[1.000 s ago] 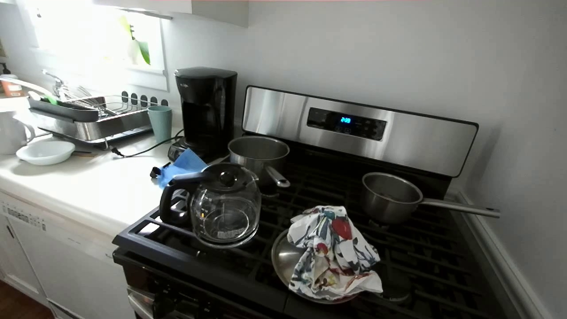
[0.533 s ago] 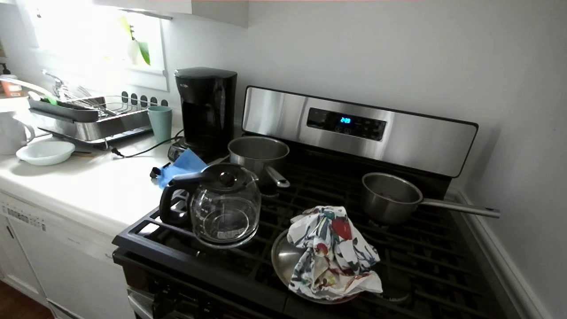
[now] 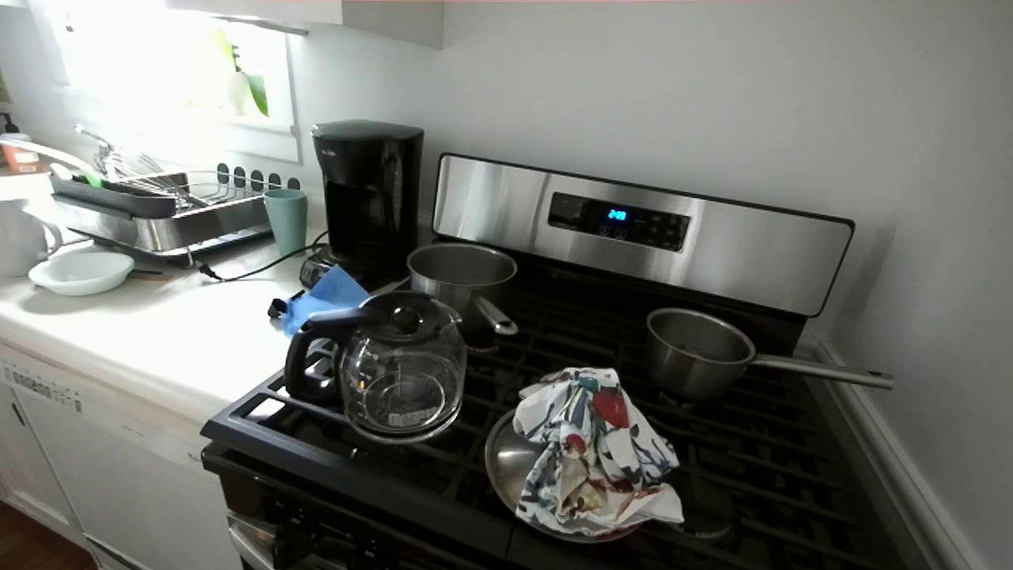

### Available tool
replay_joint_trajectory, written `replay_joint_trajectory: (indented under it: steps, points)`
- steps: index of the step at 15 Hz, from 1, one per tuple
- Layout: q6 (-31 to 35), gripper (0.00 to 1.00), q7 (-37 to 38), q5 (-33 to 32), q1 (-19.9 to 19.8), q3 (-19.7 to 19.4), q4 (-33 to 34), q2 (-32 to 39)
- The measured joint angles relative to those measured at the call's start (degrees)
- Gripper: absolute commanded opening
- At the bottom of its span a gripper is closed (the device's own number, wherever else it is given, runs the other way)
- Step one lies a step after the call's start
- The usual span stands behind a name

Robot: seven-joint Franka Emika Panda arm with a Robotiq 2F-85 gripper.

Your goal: Move the greenish cup to the lower shelf and put it upright

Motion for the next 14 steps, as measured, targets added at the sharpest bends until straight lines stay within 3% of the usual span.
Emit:
replay_joint_trajectory:
  steps: [9, 14]
  points:
    - [-8.9, 0.53, -15.8, 10.9, 0.0, 0.0, -3.0, -2.9]
    - [-11.7, 0.53, -21.6, 11.6, -0.1, -0.1, -4.6, -3.3]
